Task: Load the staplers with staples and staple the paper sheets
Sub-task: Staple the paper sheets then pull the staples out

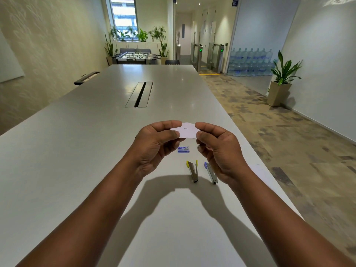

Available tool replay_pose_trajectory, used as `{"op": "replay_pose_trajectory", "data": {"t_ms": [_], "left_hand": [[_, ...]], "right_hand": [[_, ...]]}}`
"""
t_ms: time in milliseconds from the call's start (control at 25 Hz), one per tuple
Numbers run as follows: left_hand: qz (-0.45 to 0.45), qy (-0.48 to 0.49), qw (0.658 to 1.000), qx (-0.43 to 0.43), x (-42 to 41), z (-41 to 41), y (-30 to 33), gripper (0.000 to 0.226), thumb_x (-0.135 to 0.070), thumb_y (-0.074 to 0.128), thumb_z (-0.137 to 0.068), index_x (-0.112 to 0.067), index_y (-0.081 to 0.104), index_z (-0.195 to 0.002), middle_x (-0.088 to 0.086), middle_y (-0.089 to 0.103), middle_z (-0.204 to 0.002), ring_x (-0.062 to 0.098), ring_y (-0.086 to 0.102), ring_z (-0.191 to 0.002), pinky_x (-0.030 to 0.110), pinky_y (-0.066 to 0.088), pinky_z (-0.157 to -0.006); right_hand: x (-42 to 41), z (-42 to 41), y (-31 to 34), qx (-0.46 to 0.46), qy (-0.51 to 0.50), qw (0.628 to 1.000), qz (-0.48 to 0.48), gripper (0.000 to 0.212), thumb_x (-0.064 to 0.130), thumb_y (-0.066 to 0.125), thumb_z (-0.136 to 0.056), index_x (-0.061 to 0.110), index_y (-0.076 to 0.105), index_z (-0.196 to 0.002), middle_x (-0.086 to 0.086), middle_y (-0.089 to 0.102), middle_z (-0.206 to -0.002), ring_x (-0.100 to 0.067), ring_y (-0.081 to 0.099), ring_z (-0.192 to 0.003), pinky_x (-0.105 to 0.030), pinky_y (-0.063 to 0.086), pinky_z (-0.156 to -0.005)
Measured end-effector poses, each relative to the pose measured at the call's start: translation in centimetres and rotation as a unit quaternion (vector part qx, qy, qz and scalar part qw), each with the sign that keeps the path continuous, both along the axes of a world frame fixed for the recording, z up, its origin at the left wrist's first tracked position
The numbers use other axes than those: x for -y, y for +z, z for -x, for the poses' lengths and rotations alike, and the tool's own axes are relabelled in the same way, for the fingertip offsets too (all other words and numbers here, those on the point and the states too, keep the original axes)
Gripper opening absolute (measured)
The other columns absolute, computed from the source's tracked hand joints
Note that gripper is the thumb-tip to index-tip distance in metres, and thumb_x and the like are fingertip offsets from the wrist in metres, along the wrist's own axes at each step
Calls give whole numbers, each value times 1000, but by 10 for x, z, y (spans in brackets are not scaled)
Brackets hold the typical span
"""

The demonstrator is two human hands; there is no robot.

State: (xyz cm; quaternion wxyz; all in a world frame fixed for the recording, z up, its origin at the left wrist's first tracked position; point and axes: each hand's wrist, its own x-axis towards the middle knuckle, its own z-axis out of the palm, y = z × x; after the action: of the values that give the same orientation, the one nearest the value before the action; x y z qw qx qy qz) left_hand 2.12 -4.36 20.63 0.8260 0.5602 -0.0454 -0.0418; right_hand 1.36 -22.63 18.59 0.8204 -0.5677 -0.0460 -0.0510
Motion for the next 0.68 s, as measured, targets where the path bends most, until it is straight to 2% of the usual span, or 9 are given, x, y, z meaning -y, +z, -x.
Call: {"op": "replay_pose_trajectory", "data": {"t_ms": [240, 400, 680], "left_hand": [[45, -7, 998, -53, -1, 3, -2, 24, 10, 63, -87, 0, 73, -107, 20, 76, -99, 24, 74, -76, 22, 57, -60], [37, -6, 997, -61, 1, 6, -6, 30, 14, 62, -86, -6, 74, -104, 16, 73, -90, 25, 72, -74, 23, 57, -59], [26, -29, 996, -86, 2, 7, -8, 31, 12, 58, -89, -5, 74, -109, 15, 75, -92, 21, 71, -73, 23, 55, -61]], "right_hand": [[-3, 2, -4, -53, 21, 997, -61, 15, -1, 69, -90, 8, 79, -97, -9, 69, -74, -15, 58, -62, -21, 54, -58], [-1, 2, -4, -45, 9, 998, -49, 20, -4, 69, -89, 7, 78, -103, -10, 72, -79, -15, 60, -62, -22, 54, -58], [0, 2, -6, -29, 9, 999, -26, 22, -5, 68, -90, 6, 76, -108, -7, 73, -77, -13, 62, -62, -22, 52, -57]]}}
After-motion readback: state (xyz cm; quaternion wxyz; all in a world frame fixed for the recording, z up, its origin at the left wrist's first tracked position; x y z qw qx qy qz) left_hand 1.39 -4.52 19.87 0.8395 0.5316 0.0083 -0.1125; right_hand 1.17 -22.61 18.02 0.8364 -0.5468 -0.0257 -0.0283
